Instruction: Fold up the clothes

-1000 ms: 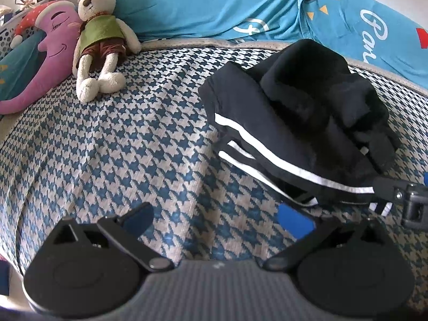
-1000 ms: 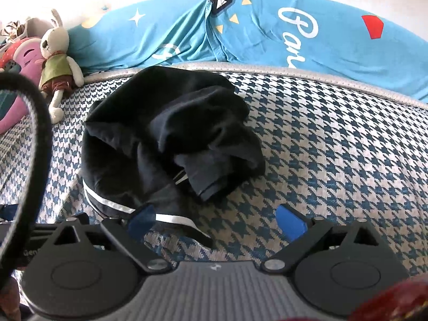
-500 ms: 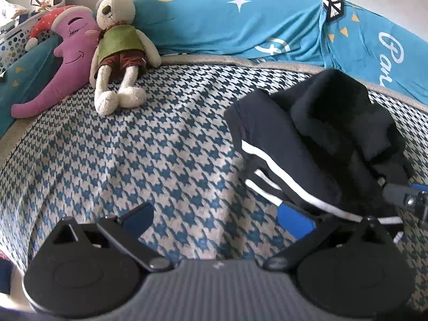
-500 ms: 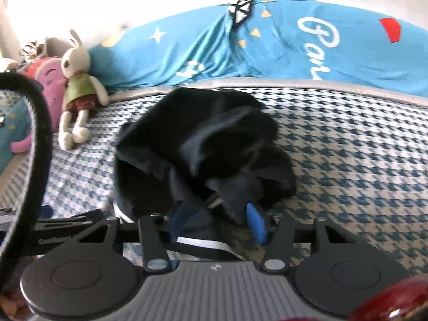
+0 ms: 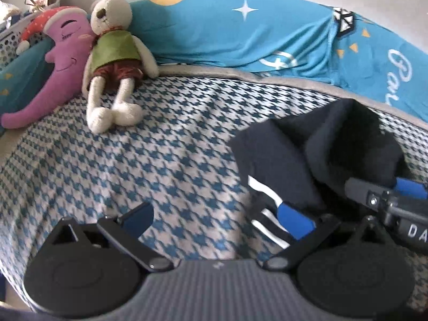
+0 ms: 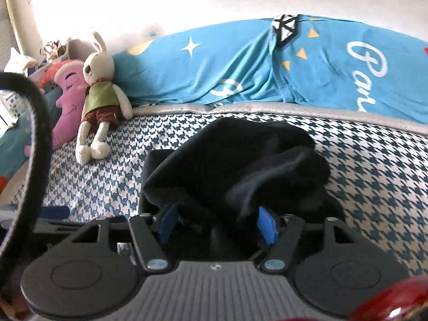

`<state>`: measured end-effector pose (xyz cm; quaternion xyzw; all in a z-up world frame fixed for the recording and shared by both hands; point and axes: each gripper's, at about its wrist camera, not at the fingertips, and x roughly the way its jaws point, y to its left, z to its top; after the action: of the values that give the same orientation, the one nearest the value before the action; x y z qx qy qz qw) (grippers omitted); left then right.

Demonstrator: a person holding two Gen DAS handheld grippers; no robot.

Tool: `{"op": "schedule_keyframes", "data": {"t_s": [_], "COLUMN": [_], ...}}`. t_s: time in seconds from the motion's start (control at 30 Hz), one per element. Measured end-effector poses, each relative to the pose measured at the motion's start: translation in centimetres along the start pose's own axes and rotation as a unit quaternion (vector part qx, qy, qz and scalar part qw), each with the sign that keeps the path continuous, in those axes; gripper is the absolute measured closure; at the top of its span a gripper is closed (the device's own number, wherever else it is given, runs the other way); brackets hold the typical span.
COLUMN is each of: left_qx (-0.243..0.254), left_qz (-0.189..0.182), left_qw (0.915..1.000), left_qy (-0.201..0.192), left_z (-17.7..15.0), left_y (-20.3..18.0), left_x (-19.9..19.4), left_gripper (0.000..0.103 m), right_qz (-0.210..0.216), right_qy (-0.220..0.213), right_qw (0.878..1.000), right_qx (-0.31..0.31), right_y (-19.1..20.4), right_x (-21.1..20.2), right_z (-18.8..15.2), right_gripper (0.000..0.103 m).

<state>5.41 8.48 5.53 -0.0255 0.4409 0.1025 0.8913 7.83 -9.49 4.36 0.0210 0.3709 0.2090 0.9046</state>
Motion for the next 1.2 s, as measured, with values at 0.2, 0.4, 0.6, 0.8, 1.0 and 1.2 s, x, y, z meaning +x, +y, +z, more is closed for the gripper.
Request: {"op": "schedule_keyframes", "data": {"t_s": [0.2, 0.4, 0.6, 0.8, 1.0, 1.2], "left_qx": [-0.020, -0.041, -0.061, -0.051, -0.047, -0.042], "left_qz": [0.025, 0.031, 0.028, 0.023, 0.017, 0.013], "left_qw": [0.9994, 0.9986, 0.9975, 0.9981, 0.9984, 0.9986], "left_qy": [0.010, 0.016, 0.020, 0.026, 0.027, 0.029], "left_z": [0.0, -0.3, -0.5, -0.6, -0.6, -0.7], "left_y": [1.5, 2.6, 3.4, 2.4, 1.6, 1.0], "left_x": [0.7, 0.9, 0.7, 0.7, 0.6, 0.7], "left_gripper": [0.000, 0.000, 0.000, 0.000, 0.000, 0.000], "right_qz": [-0.012, -0.008, -0.083, -0.198, -0.189, -0.111], "right_qy": [0.006, -0.009, -0.060, -0.072, -0.085, -0.066], "right_qw": [1.000, 1.000, 0.993, 0.973, 0.973, 0.989], "right_qx": [-0.026, 0.016, 0.060, 0.092, 0.101, 0.066], "right_y": [0.8, -0.9, -3.2, -5.7, -6.3, -5.7], "right_x": [1.5, 0.5, -1.8, -2.8, -4.9, -6.2], "right_z": [-0.5, 0.1, 0.9, 1.2, 1.1, 0.6], "right_gripper": [0.055, 0.092, 0.093, 0.093, 0.082, 0.078]}}
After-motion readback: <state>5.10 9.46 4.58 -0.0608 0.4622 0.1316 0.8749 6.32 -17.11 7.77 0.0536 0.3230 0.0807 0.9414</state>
